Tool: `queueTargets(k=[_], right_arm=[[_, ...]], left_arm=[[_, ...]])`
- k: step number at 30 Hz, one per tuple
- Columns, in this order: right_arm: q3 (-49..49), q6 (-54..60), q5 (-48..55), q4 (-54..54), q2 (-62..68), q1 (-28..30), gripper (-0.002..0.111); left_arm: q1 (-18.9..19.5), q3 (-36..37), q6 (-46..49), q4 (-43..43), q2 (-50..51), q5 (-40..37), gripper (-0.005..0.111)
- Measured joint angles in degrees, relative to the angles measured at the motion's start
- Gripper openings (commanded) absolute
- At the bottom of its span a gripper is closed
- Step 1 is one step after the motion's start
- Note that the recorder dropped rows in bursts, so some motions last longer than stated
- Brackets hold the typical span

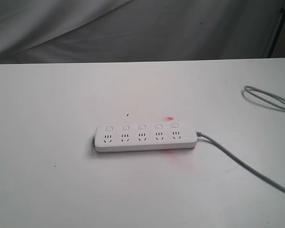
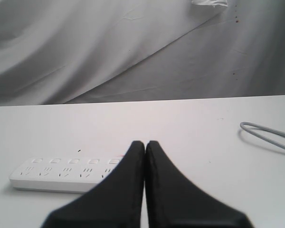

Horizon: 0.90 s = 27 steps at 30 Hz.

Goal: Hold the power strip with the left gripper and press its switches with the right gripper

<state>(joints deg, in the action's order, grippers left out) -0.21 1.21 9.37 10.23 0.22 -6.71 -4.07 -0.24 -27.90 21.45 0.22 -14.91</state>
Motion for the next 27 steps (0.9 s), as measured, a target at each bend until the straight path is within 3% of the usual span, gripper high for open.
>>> queueTargets(k=[9,16,23,27], right_arm=[[0.0,0.0,0.0,0.0,0.0,0.0,0.000],[0.0,0.0,0.0,0.0,0.0,0.0,0.000],[0.0,0.0,0.0,0.0,0.0,0.0,0.000],[0.0,0.0,0.0,0.0,0.0,0.0,0.000]], left_arm=[[0.0,0.0,0.0,0.0,0.0,-0.2,0.001],[0.0,0.0,2.1,-0.4,0.0,5.8,0.001],[0.0,0.0,21.4,-20.1,0.0,1.1,0.001],[0.0,0.0,26.8,-24.0,0.0,-1.0,0.001]])
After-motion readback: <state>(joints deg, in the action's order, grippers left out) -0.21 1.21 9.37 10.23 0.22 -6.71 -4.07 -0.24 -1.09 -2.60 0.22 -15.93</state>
